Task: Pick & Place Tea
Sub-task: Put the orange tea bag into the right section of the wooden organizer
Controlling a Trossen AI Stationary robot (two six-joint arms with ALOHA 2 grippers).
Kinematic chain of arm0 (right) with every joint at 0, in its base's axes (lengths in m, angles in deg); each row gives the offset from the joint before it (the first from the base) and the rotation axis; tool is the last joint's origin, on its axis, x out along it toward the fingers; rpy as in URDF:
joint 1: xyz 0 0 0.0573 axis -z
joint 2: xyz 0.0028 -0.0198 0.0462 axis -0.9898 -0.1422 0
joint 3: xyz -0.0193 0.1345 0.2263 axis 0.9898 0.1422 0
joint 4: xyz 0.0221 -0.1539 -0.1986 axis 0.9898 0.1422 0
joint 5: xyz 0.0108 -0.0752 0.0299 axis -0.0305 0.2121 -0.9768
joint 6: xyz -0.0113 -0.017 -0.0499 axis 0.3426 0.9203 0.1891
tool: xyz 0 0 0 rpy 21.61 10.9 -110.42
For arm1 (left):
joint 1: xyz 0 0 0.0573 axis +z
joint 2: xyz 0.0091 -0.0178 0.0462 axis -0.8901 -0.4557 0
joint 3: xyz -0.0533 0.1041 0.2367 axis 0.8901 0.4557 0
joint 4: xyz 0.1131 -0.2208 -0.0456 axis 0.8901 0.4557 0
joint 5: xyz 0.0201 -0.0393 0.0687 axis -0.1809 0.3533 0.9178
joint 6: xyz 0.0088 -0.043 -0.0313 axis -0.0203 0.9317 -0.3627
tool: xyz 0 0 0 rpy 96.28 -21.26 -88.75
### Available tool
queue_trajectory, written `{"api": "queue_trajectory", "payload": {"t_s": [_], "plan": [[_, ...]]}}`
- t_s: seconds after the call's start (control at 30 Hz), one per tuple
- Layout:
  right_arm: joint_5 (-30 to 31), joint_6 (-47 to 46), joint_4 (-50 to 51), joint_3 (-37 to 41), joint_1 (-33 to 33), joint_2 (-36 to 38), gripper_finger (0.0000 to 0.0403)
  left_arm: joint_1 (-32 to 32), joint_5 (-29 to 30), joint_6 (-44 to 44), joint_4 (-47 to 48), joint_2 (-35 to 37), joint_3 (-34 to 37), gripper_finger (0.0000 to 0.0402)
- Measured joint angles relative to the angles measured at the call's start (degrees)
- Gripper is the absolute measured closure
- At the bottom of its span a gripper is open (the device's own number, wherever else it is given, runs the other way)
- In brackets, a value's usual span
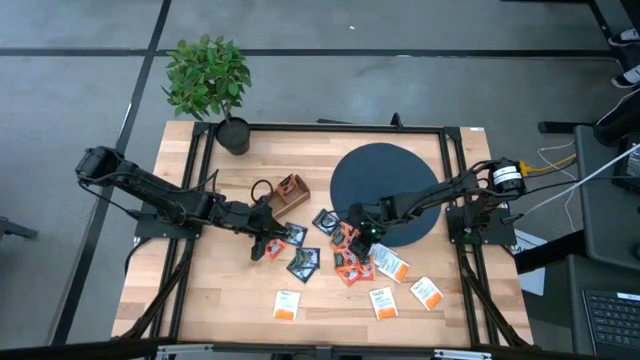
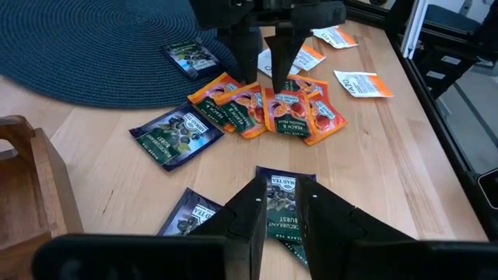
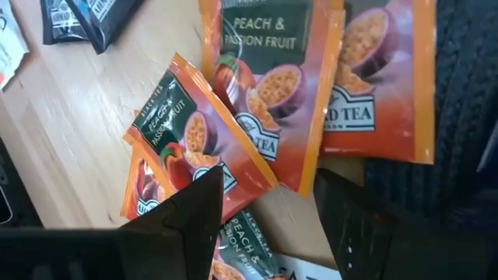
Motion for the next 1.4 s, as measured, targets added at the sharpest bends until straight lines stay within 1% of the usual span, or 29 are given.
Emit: {"api": "queue_trajectory", "payload": {"t_s": [0.13,0.4,0.53,0.83,1.03,1.1,1.3,1.4], "plan": [[0.5,0.3,-0.3,0.0,0.0,-0.1,0.022,0.0,0.0,0.0,0.0,0.0,0.0,0.0338],[2.2,0.6,-0.6,0.1,0.0,-0.2,0.0296,0.0,0.0,0.0,-0.1,0.0,0.0,0.0334],[2.8,0.8,-1.2,0.1,0.0,-0.3,0.0309,0.0,0.0,0.0,-0.3,0.0,0.0,0.0334],[2.5,1.6,-1.9,0.1,0.1,-0.3,0.031,0.0,0.0,0.9,-0.3,0.0,0.0,0.0334],[0.7,0.3,-3.3,0.0,0.1,-0.3,0.0308,0.0,0.0,0.9,-0.3,0.0,0.0,0.0338],[0.0,0.0,-3.9,0.0,0.2,-0.3,0.0297,0.0,0.0,0.9,-0.3,0.0,0.0,0.0338],[-0.3,-1.2,-4.0,0.0,0.8,-0.2,0.0244,0.0,0.0,0.9,-0.3,0.0,0.0,0.0338],[-0.3,-1.2,-4.0,0.0,0.8,-0.2,0.0228,0.0,0.0,0.9,-0.3,0.0,0.0,0.0336]]}}
